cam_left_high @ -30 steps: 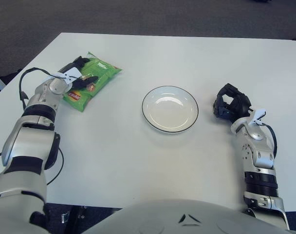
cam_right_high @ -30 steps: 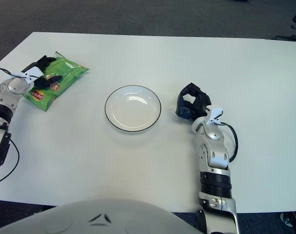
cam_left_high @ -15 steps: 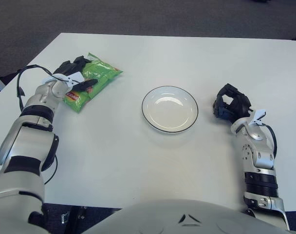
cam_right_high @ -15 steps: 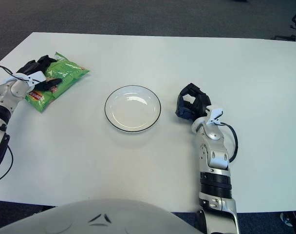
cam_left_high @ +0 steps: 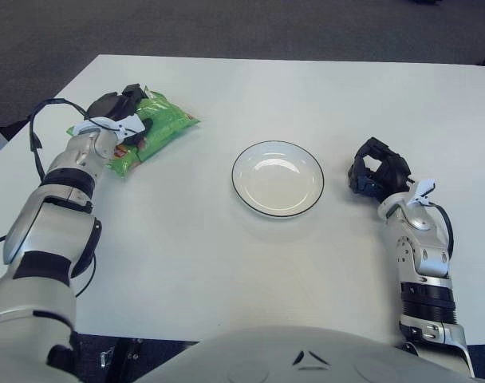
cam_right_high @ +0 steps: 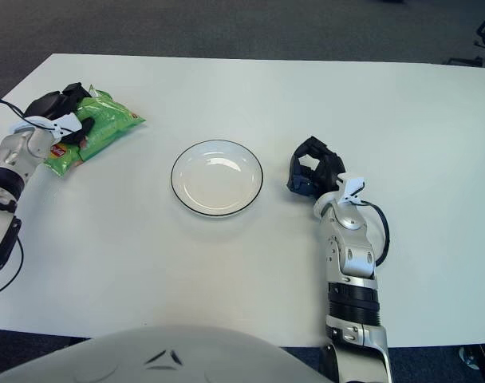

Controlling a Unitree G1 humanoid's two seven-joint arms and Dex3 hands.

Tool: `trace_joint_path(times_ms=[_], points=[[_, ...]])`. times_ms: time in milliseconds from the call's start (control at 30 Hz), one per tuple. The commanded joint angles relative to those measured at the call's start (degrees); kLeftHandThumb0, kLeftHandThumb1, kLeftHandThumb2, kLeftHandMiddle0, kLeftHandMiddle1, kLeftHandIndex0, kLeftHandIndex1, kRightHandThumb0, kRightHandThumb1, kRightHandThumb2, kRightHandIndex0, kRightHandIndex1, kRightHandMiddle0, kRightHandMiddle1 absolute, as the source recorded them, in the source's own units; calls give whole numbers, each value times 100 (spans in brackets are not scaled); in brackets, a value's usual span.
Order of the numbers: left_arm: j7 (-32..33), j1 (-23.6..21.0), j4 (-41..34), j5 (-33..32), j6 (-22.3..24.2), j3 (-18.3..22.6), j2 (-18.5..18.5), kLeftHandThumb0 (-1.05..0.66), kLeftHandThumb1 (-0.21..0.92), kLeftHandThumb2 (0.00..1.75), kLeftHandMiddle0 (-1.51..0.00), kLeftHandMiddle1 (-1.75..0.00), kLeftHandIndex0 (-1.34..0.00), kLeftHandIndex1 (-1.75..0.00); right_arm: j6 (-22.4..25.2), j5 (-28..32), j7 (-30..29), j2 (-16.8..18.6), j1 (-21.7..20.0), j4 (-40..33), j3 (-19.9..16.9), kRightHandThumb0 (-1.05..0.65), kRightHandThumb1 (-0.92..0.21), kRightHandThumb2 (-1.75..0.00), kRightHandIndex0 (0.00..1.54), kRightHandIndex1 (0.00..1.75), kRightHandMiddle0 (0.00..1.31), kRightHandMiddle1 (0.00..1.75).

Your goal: Put the snack into the plate.

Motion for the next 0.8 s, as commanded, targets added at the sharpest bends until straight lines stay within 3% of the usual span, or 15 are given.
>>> trace_joint_path(times_ms=[0, 400, 767], points=[[-41, 362, 146, -26, 286, 14, -198, 52, 19, 147, -71, -175, -91, -175, 263, 52, 20, 140, 414, 267, 42, -48, -33, -130, 128, 175, 60, 175], [266, 432, -216, -33, 60, 44, -118, 54, 15, 152, -75, -175, -101, -175, 240, 43, 49, 106, 420, 293, 50, -48, -33, -130, 128, 175, 60, 175], [1199, 613, -1026, 331, -163, -54, -158, 52, 17, 149, -72, -175, -98, -175, 217, 45, 102, 86, 381, 385, 30, -48, -33, -130, 128, 175, 61, 175]])
